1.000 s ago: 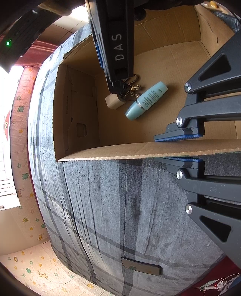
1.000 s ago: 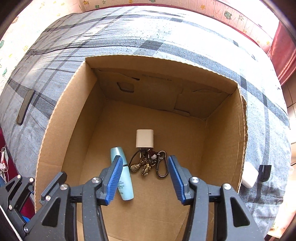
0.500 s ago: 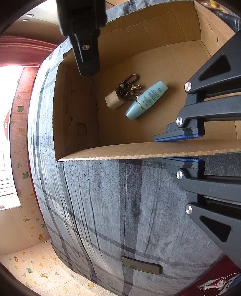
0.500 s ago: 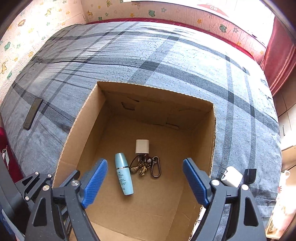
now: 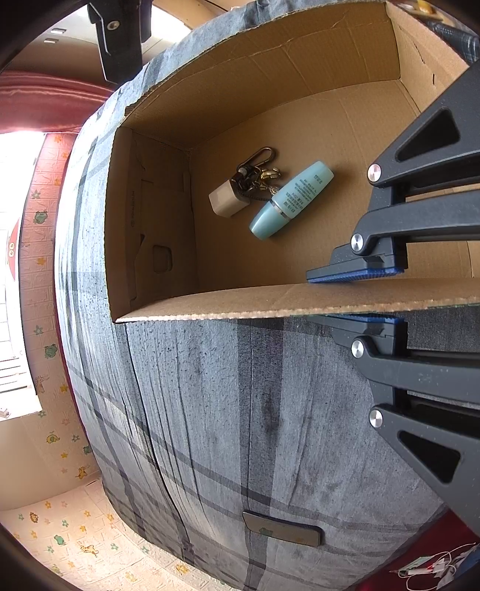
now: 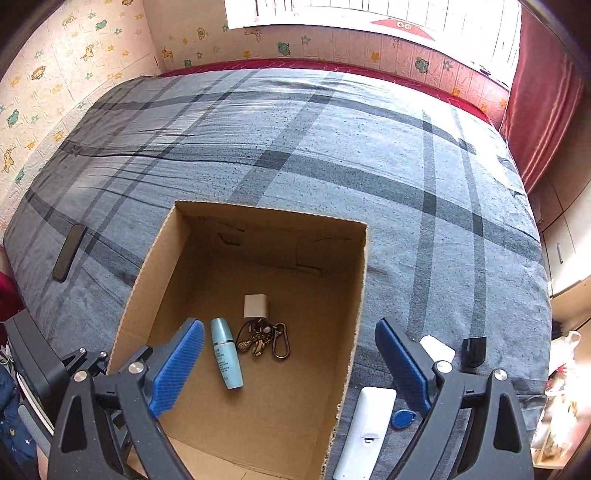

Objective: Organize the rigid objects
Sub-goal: 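Move the right gripper back to the black cup beside the box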

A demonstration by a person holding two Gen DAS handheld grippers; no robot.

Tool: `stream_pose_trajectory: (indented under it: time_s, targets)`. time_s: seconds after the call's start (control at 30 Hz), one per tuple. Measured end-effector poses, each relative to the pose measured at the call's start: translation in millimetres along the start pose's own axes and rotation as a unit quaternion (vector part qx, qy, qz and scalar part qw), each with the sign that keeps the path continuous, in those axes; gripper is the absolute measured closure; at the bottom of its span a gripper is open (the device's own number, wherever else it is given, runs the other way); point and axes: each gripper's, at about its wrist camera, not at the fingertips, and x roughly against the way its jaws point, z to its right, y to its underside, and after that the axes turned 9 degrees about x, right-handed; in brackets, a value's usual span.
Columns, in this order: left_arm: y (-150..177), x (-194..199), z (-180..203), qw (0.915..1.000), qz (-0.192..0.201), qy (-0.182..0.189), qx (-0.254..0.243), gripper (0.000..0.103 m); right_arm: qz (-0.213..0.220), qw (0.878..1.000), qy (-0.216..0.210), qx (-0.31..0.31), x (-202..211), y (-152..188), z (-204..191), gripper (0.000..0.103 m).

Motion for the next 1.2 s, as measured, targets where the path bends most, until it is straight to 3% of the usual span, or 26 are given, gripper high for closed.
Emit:
stream_pose_trajectory:
  time_s: [0.67,1.0,1.2]
  targets:
    - [0.3,0.5,1.1,1.0,0.0,0.0,0.0,0.087,-0.014,0.995,0.054,-0.087,10.2,36.5,123.6,0.001]
    - [0.9,0.3,1.6,1.0,0.0,-0.001,-0.001,0.087,-0.041,0.988,0.097,-0.116,-22.6,64.8,181.2,0.0]
    - [1.1,0.4,1.4,1.0,0.0,-0.002,-0.002,0.087,-0.063,0.982,0.1,-0.146,-53.2,85.4,208.7,0.0]
